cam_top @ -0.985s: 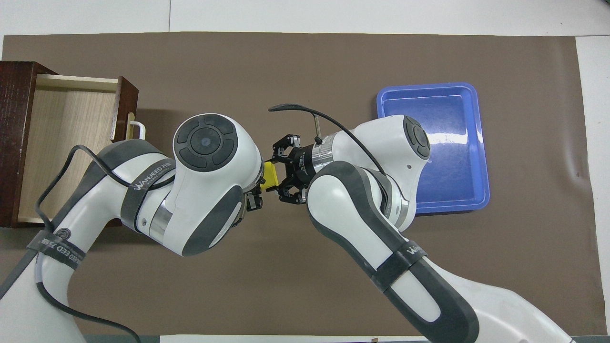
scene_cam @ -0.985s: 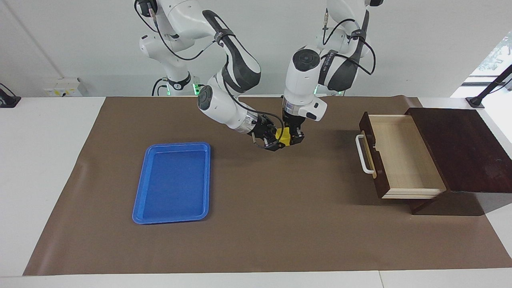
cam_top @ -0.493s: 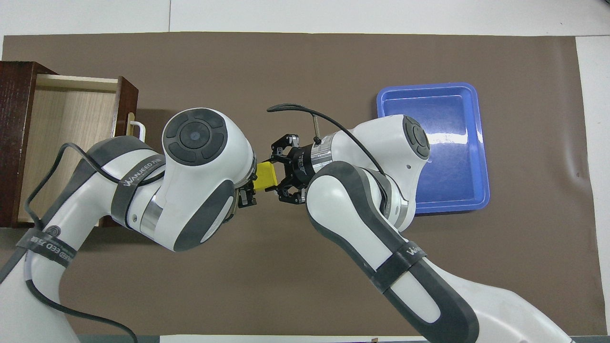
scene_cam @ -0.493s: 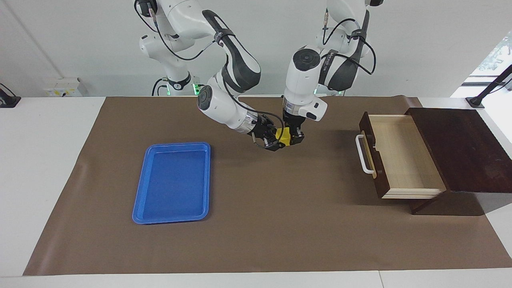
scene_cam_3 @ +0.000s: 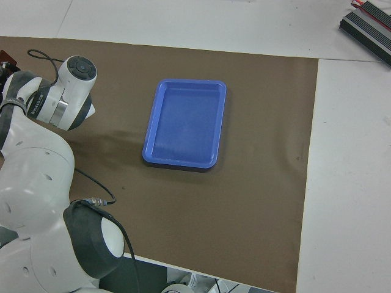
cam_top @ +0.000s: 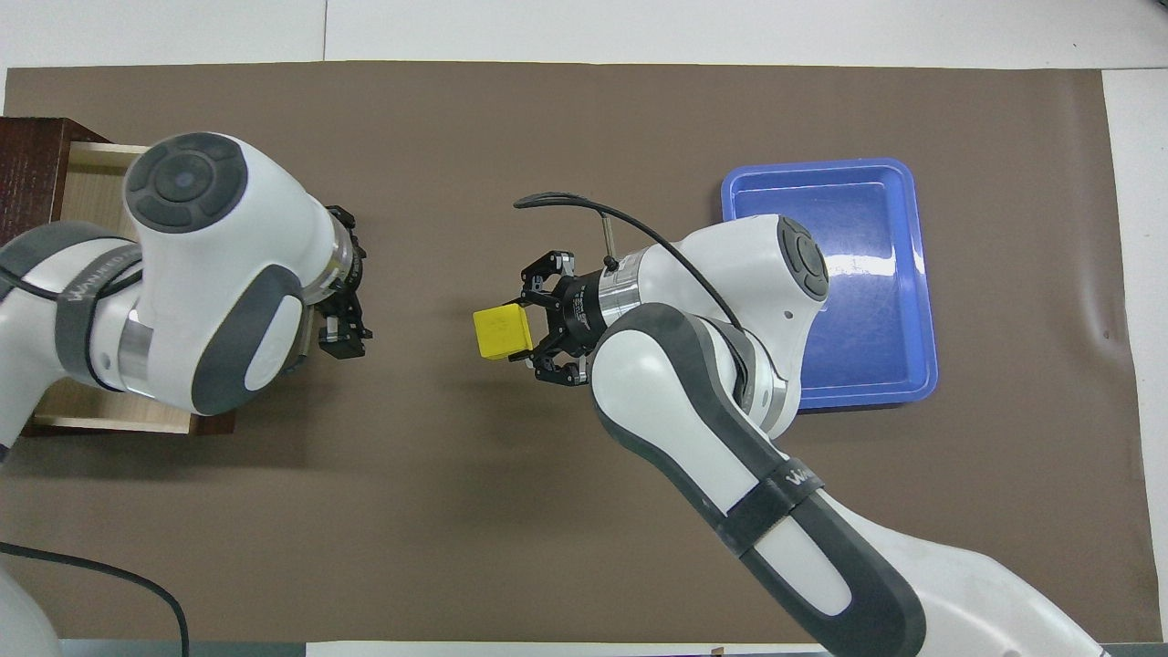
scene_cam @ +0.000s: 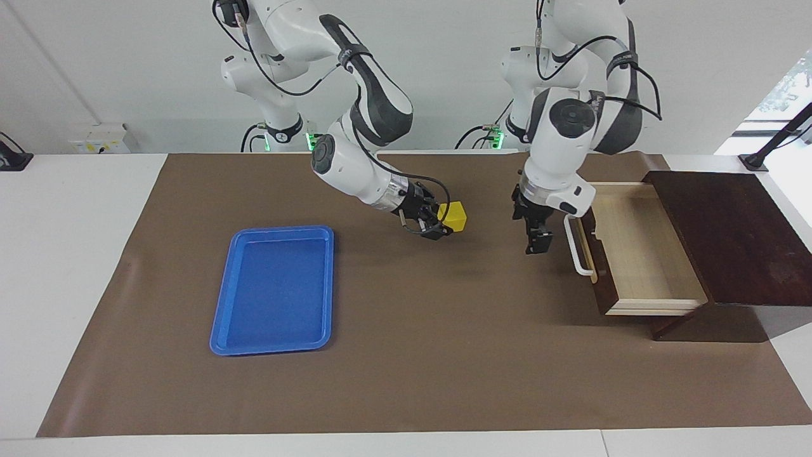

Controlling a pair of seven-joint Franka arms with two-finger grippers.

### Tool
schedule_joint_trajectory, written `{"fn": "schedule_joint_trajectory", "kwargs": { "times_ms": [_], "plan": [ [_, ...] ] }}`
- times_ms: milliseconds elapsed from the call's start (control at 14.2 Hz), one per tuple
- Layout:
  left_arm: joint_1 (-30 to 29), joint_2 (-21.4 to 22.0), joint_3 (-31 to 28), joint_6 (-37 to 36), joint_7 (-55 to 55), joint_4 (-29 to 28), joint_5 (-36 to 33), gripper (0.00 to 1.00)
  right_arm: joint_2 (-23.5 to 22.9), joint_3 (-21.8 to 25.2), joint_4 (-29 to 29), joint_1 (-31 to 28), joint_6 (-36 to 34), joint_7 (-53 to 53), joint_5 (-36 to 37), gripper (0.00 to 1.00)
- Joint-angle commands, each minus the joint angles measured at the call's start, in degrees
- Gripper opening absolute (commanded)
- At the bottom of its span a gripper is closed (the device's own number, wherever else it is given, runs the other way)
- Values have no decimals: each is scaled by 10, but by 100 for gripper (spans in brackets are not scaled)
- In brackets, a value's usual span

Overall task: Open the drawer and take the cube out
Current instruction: 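Carry the cube to the tray with the right gripper while the left gripper withdraws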

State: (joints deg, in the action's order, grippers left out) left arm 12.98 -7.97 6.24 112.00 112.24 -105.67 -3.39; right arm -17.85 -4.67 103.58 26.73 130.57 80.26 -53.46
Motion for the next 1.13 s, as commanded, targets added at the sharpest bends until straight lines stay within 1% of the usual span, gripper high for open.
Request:
{"fn": "schedule_joint_trajectory", "kwargs": {
  "times_ms": [0,141,211,422,563,704,915,1056],
  "plan": [
    [-61,10,5,19,-91,-20,-32,100,-9,-1,-25,-35,-23,-11,-3,0],
    [-93,10,5,39,-143,-28,-37,100,-10,0,-30,-64,-39,-11,2,0],
    [-104,10,5,45,-165,-30,-46,100,-13,1,-39,-78,-54,-11,18,0],
    [-141,11,5,49,-224,-35,-60,100,-18,1,-53,-154,-97,-15,62,0],
    [-164,9,5,49,-257,-31,-63,100,-20,1,-56,-186,-102,-17,75,0],
    [-180,8,5,49,-282,-28,-86,100,-28,1,-50,-230,-103,-23,78,0],
    [-190,5,5,50,-293,-20,-90,100,-43,2,-41,-271,-112,-97,89,0],
    [-208,2,5,51,-306,-13,-90,100,-57,2,-38,-295,-103,-101,90,0]
  ]
}}
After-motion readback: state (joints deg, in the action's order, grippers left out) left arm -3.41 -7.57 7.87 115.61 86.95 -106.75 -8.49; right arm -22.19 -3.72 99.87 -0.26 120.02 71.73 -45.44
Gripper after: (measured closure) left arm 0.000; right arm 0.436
